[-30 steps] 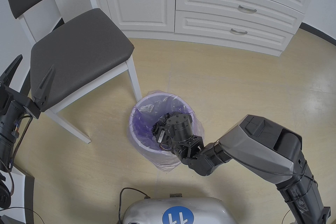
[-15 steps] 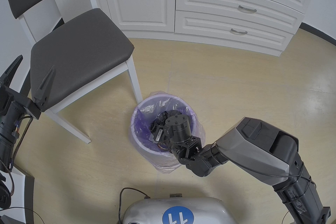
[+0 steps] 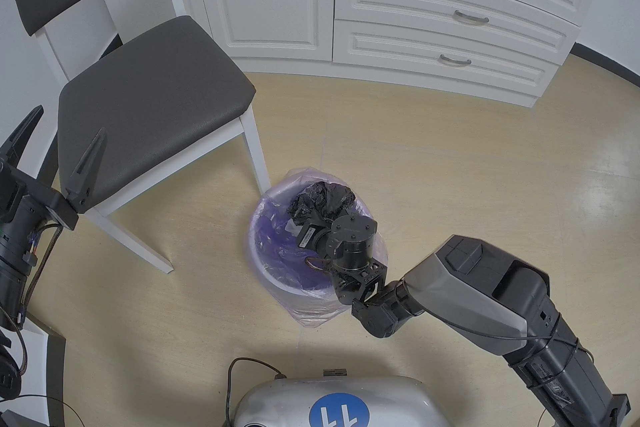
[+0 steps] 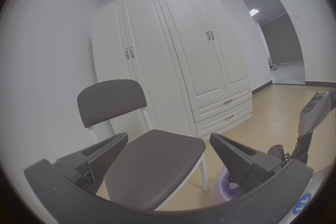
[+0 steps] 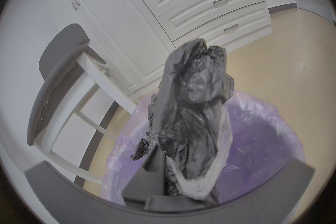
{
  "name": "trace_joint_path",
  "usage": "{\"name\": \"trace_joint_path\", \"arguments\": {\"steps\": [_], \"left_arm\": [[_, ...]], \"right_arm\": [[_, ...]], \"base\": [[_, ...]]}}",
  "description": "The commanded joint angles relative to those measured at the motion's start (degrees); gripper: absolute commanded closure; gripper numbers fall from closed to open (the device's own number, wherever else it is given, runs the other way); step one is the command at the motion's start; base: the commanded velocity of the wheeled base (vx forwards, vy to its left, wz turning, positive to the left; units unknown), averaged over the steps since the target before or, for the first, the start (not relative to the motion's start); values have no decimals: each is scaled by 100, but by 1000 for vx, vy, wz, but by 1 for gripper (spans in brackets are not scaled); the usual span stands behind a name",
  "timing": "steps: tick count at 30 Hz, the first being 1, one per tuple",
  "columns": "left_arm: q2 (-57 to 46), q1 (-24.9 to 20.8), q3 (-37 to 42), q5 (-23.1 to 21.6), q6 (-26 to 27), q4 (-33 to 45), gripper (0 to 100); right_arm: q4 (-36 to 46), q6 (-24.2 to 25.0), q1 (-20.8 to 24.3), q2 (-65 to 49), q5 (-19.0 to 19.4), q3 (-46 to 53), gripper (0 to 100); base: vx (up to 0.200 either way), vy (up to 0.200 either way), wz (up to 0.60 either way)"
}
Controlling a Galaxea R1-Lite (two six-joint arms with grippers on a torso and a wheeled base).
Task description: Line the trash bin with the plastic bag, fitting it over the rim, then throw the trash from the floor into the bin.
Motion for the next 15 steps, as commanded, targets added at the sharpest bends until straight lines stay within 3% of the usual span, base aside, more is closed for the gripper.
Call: {"name": "trace_joint_path", "arguments": {"steps": [1, 8, 15], "left_arm": [[-18, -2, 5, -1, 1, -4, 0], [-27, -2, 5, 8, 1, -4, 0], [-36, -2, 5, 8, 1, -4, 0]], "right_arm": [[-17, -54, 69, -120, 49, 378, 100], [282, -150, 324, -841, 119, 1310, 100], [651, -388, 351, -1306, 14, 1416, 100]], "base": [[0, 0, 0], [0, 0, 0], [0, 0, 0]]}}
